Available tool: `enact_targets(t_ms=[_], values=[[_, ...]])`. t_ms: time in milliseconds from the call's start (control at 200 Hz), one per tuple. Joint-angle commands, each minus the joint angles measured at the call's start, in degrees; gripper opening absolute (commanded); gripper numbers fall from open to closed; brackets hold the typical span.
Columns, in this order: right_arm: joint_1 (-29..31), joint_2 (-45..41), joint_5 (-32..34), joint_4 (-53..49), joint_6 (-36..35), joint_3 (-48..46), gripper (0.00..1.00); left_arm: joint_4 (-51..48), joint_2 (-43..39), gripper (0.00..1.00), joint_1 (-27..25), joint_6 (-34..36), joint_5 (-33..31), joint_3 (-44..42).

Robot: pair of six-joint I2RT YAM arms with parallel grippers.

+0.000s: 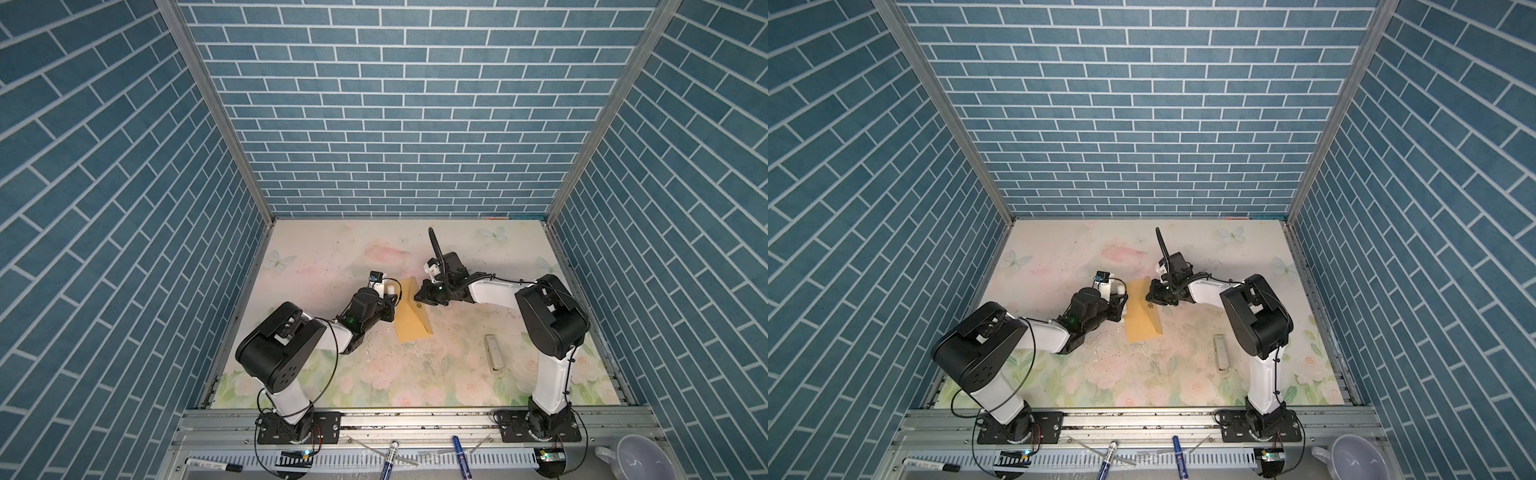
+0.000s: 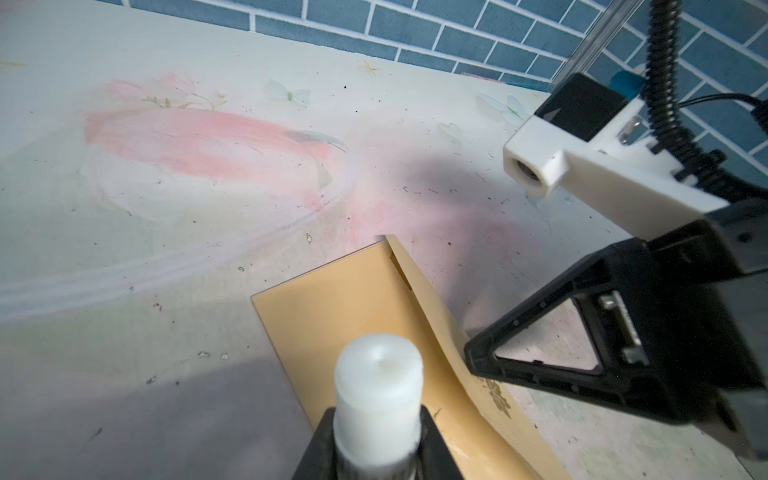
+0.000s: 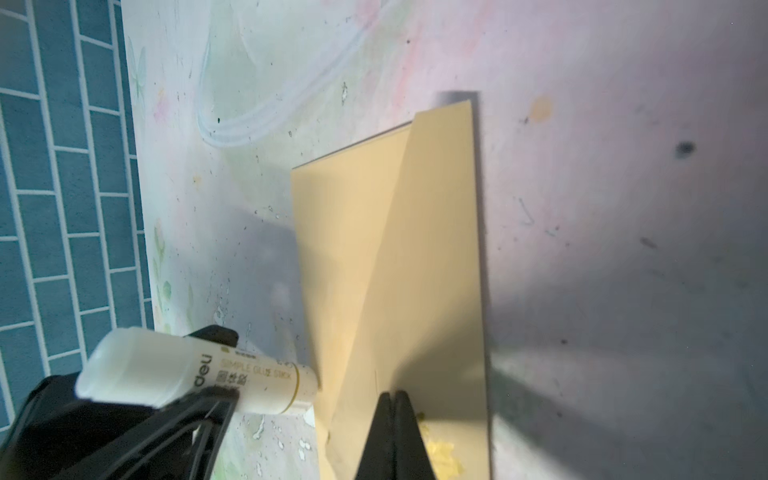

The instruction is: Place the letter into the envelope and seal it

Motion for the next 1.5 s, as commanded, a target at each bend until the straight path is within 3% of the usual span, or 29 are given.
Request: enact_targets(t_ms=[0, 900, 1495], values=[[1.0, 1.9, -0.9, 0.7, 2.0, 2.9, 0.02, -0.5, 1.1, 0.00, -0.3, -0.1, -0.6, -1.0], [3.9, 5.0, 0.4, -1.8, 0.3, 1.9, 0.00, -0.5, 3.1, 0.00, -0.3, -1.7, 0.6, 3.2], [4.1, 2.6, 3.1, -10.4, -5.1, -1.3, 0.00, 0.5, 5.1, 0.00, -0.3, -2.1, -0.2, 3.0]])
